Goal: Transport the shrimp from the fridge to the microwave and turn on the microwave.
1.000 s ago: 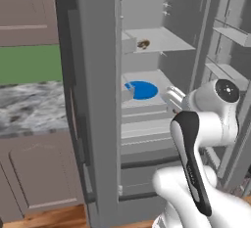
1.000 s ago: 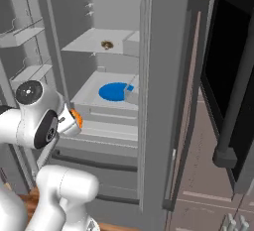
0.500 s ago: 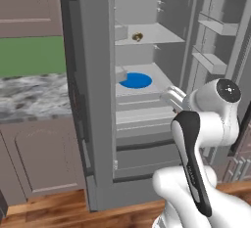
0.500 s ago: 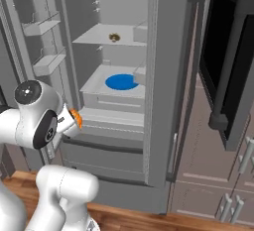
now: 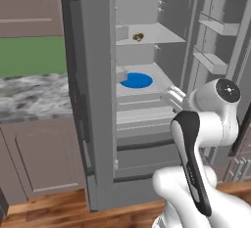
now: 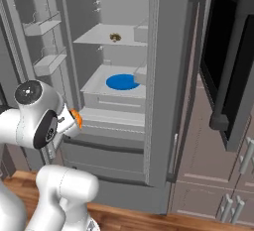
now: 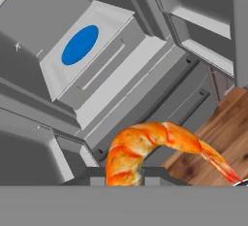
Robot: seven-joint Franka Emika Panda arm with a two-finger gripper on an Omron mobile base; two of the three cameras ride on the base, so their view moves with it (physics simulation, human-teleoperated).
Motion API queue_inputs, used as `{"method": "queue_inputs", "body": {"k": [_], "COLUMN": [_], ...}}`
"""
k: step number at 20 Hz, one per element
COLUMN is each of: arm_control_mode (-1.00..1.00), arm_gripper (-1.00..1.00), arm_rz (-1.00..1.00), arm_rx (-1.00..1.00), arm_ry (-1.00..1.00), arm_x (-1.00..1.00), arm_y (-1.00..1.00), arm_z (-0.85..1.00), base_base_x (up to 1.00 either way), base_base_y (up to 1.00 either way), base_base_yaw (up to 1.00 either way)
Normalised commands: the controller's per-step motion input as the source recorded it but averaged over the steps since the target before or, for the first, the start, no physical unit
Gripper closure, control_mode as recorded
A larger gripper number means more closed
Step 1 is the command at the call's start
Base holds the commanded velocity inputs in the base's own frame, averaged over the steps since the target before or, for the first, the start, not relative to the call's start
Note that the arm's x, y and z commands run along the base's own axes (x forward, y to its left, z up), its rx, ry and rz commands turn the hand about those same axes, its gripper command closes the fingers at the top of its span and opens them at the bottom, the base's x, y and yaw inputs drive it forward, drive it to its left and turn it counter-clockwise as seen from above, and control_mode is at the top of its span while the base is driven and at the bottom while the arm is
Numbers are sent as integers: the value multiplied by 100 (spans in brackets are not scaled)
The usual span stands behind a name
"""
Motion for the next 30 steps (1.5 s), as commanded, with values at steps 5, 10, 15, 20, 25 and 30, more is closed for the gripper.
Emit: {"method": "queue_inputs", "body": {"k": [5, 10, 15, 20, 25, 30], "arm_control_mode": [100, 100, 100, 100, 100, 100], "arm_gripper": [100, 100, 100, 100, 100, 100], "arm_rz": [0, 0, 0, 0, 0, 0], "arm_rx": [0, 0, 0, 0, 0, 0], "arm_ry": [0, 0, 0, 0, 0, 0], "arm_x": [0, 0, 0, 0, 0, 0], "arm_y": [0, 0, 0, 0, 0, 0], "arm_z": [0, 0, 0, 0, 0, 0], "base_base_x": [-78, -23, -1, 0, 0, -11], "base_base_y": [-1, 14, 35, 46, 47, 12], "base_base_yaw": [-13, -35, -40, -39, -40, -32]}}
